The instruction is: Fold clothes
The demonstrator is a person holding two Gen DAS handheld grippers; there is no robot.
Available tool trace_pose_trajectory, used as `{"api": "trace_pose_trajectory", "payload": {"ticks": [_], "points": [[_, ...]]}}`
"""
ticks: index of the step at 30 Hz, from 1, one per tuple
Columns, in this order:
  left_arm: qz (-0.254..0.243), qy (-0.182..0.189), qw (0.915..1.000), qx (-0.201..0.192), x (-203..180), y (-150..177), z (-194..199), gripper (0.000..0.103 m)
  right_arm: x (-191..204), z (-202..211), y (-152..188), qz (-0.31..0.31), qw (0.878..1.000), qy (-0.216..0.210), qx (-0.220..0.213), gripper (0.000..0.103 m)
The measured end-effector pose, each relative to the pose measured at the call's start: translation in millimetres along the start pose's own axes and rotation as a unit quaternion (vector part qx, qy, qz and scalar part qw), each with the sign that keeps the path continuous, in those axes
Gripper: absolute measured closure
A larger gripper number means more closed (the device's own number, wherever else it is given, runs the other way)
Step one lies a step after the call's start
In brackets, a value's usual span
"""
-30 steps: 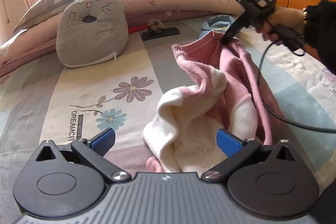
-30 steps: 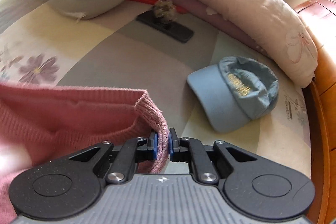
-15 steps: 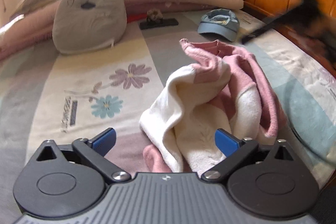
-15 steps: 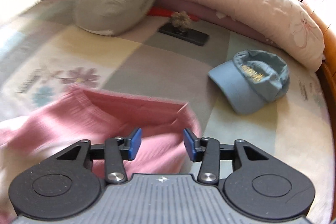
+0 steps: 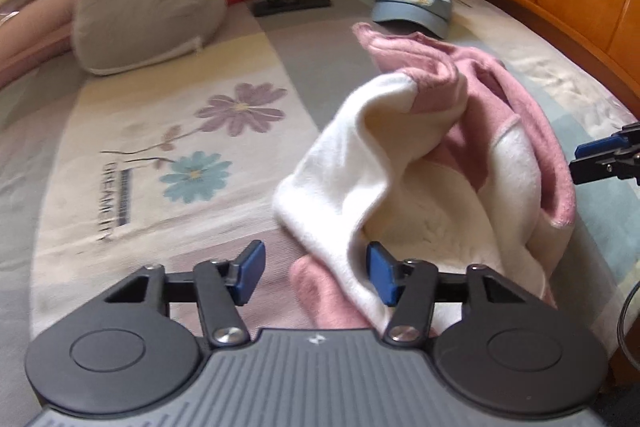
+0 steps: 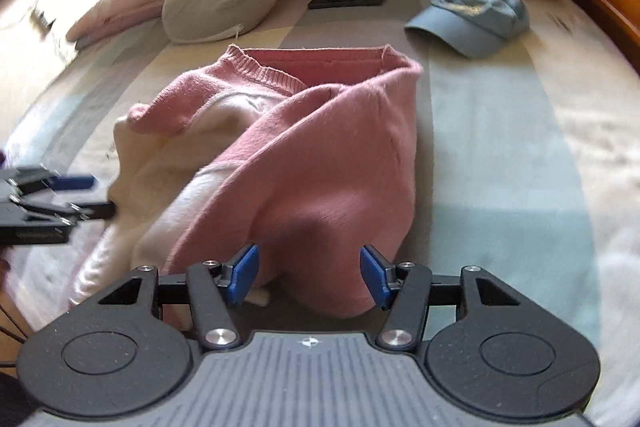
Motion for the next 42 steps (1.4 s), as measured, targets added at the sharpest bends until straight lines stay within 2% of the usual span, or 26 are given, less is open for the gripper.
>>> {"api": "trace_pose_trajectory", "payload": {"ticks": [5, 6, 7, 9, 10, 18, 23, 26, 27, 29, 30, 33, 37, 42], "points": [[-0.013, 0.038, 0.9992, -0.002, -6, -4, -23, 0.064, 23, 9, 4, -0.003, 1.000, 0.024, -0.016, 0.041], [-0.014, 0.043, 0.9990, 0.000, -5, -4, -26, 0.072, 28, 11, 5, 0.000, 0.999, 0.030, -0.018, 0.041], [-0.015, 0.049, 0.9987, 0.002, -4, -3, -30, 0.085, 32, 12, 6, 0.003, 0.999, 0.039, -0.019, 0.041], [-0.012, 0.055, 0.9984, 0.006, 3, 0, -34, 0.096, 41, 13, 9, 0.007, 0.998, 0.057, -0.019, 0.041], [-0.011, 0.062, 0.9980, 0.001, 6, 1, -33, 0.097, 46, 12, 11, 0.008, 0.998, 0.064, -0.017, 0.041], [-0.004, 0.078, 0.9967, -0.023, 45, -8, -27, 0.099, 70, 2, 19, -0.016, 0.996, 0.090, -0.009, 0.039], [-0.005, 0.092, 0.9953, -0.027, 54, -10, -29, 0.099, 82, -2, 11, -0.043, 0.996, 0.078, -0.021, 0.041], [-0.005, 0.098, 0.9947, -0.028, 55, -11, -33, 0.099, 89, -13, 11, -0.028, 0.994, 0.104, -0.012, 0.041], [-0.003, 0.100, 0.9946, -0.029, 56, -11, -33, 0.099, 91, -17, 11, -0.023, 0.993, 0.112, -0.009, 0.044], [0.005, 0.097, 0.9948, -0.031, 60, -12, -33, 0.099, 90, -23, 13, -0.012, 0.990, 0.140, 0.002, 0.062], [0.011, 0.095, 0.9949, -0.033, 63, -12, -33, 0.099, 85, -23, 15, -0.015, 0.989, 0.147, 0.006, 0.078], [0.022, 0.072, 0.9964, -0.038, 76, -14, -30, 0.099, 65, -16, 13, -0.034, 0.987, 0.157, 0.000, 0.093], [0.036, 0.024, 0.9979, -0.048, 106, -21, -26, 0.100, 47, -8, -1, -0.018, 0.985, 0.170, -0.012, 0.095], [0.064, -0.034, 0.9962, -0.048, 149, -27, -23, 0.100, 32, -10, -26, 0.039, 0.982, 0.182, -0.020, 0.095]]}}
Point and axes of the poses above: each gripper's, at about its wrist camera, not at the fingertips, and z roughly against the way its jaws point, x to its left, y to its underside, the point moved 2 cm from there along -z, roughly the way its jaws point, and after that the axes turned 11 degrees about -x, right-handed, at the moved point
